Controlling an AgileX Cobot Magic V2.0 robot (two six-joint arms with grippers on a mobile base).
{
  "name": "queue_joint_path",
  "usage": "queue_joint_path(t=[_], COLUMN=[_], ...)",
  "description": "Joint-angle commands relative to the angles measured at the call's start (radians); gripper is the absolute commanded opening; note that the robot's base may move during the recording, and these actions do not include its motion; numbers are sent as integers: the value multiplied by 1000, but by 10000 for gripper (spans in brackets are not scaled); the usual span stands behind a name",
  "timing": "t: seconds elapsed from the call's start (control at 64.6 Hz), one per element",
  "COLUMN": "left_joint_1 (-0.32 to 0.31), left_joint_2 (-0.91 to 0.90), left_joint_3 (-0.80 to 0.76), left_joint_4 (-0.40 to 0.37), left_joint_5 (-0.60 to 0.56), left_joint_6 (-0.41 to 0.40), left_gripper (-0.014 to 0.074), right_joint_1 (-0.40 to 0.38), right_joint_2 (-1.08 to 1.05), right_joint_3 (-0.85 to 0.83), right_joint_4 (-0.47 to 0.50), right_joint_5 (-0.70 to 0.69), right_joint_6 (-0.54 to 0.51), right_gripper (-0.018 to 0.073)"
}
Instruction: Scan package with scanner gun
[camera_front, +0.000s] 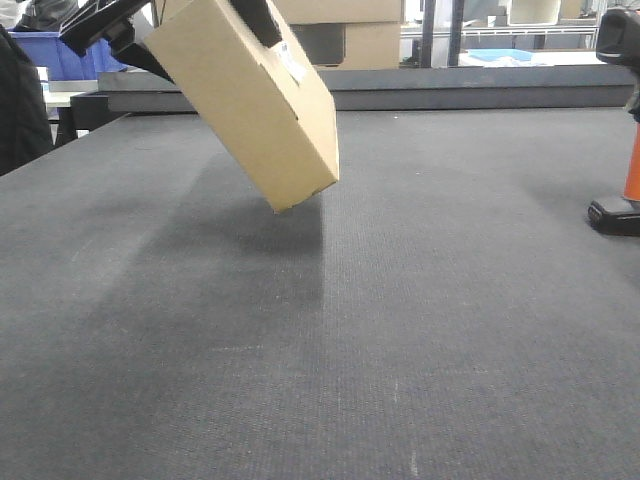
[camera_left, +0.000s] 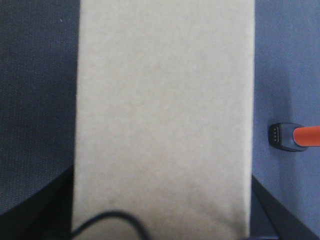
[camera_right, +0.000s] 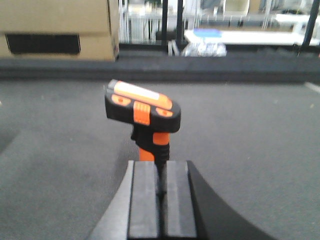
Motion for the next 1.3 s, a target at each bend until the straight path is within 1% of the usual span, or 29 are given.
queue_joint_path(t=[0.0, 0.108, 0.17, 0.31, 0.418, 0.557, 0.681, 0.758, 0.82, 0.882, 0.929, 0.944, 0.99, 1.006, 1.052, 1.114, 1.145, 1.285], left_joint_1=[-7, -7, -7, -7, -7, -7, -7, -7, -7, -7, -7, -7, -7, -7, -7, -7, -7, -7], left_joint_2=[-2, -2, -2, -2, -2, -2, -2, -2, -2, -2, -2, -2, -2, -2, -2, -2, -2, -2], left_joint_3=[-4, -4, -4, -4, -4, -4, -4, -4, -4, -4, -4, -4, -4, -4, -4, -4, -4, -4], left_joint_4=[-10, -10, -10, -10, -10, -6, -4, -4, -4, -4, -4, -4, -2, -2, -2, -2, -2, 0], left_joint_5=[-24, -24, -24, -20, -17, -16, -16, -16, -16, -16, -16, -16, -14, -14, -12, -9, -9, -8], left_joint_6=[-5, -5, -5, -4, -4, -4, -4, -4, -4, -4, -4, -4, -4, -4, -4, -4, -4, -4], left_gripper=[-111, -111, -111, -111, -111, -111, -111, -111, -111, -111, -111, -111, -111, -111, -111, -111, -111, -111], right_joint_1=[-3, -3, -3, -3, -3, -3, -3, -3, -3, -3, -3, -3, -3, -3, -3, -1, 1, 1], right_joint_2=[141, 299, 357, 496, 615, 771, 885, 942, 977, 1013, 1034, 1040, 1058, 1064, 1077, 1095, 1103, 1144], right_joint_3=[-10, -10, -10, -10, -10, -10, -10, -10, -16, -31, -43, -48, -67, -72, -92, -123, -136, -185], right_joint_4=[-14, -14, -14, -11, 13, 40, 87, 101, 101, 101, 101, 101, 101, 101, 101, 99, 99, 101], right_joint_5=[-141, -334, -403, -503, -600, -761, -892, -943, -944, -942, -946, -946, -946, -946, -942, -922, -913, -911], right_joint_6=[-1, -1, -1, -1, -1, -1, -1, -1, -1, -1, -1, -1, -1, -1, 1, 1, 1, 1], right_gripper=[-167, -167, -167, -167, -167, -167, -167, -167, -163, -100, -14, 40, 165, 186, 362, 517, 580, 570])
